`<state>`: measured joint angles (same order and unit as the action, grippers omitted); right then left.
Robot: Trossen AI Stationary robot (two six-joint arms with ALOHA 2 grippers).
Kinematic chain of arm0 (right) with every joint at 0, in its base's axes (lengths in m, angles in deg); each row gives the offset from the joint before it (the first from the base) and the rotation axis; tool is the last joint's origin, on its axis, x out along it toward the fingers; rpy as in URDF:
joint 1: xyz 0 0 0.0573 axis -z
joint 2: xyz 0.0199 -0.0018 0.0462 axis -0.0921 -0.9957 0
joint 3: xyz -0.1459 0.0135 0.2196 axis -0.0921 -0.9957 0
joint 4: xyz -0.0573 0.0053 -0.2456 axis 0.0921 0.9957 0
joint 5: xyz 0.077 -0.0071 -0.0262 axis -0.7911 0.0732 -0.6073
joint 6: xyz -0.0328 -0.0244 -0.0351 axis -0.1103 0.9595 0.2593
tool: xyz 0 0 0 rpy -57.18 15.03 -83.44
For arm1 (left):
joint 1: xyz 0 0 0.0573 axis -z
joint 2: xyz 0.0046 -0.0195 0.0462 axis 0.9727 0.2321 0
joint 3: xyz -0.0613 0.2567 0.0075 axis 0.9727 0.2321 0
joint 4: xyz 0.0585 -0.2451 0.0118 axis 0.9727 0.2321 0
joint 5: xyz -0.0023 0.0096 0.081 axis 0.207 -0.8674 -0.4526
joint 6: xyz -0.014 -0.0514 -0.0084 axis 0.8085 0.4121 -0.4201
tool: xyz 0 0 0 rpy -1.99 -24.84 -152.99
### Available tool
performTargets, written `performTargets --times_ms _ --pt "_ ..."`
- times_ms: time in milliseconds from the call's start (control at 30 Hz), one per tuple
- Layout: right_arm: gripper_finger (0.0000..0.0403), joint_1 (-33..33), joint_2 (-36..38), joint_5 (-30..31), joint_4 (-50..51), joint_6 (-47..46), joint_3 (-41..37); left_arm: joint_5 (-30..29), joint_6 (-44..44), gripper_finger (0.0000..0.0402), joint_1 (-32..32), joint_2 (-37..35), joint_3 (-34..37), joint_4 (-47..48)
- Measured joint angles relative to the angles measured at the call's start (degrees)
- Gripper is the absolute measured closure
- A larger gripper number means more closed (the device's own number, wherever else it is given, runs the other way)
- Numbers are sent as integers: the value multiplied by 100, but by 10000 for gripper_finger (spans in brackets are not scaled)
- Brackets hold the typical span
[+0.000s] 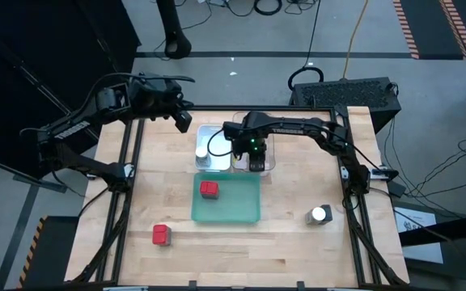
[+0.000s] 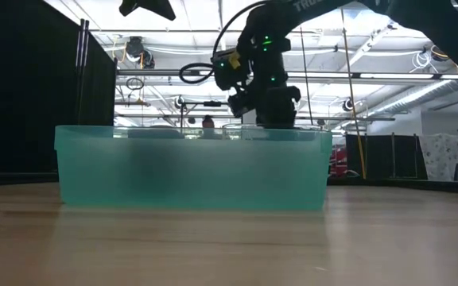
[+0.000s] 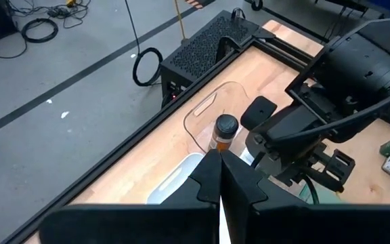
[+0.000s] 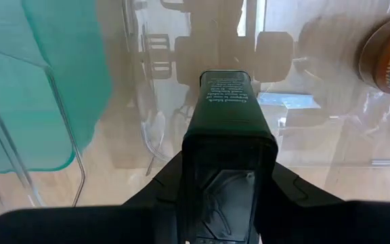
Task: Sort spices by type
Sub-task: Put the left black spice can into the transparent bin
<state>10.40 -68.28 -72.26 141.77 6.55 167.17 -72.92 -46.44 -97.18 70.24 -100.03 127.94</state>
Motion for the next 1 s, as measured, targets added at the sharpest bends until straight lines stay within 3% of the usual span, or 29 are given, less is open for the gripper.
performTargets --times_ms 500,767,1000 --pt "306 -1 -28 5 -148 20 0 -168 15 395 0 0 0 425" --pt "244 -5 -28 12 -136 -7 2 -168 18 395 0 0 0 424" --pt "232 -1 -8 12 -88 -137 2 -168 22 395 1 0 0 422"
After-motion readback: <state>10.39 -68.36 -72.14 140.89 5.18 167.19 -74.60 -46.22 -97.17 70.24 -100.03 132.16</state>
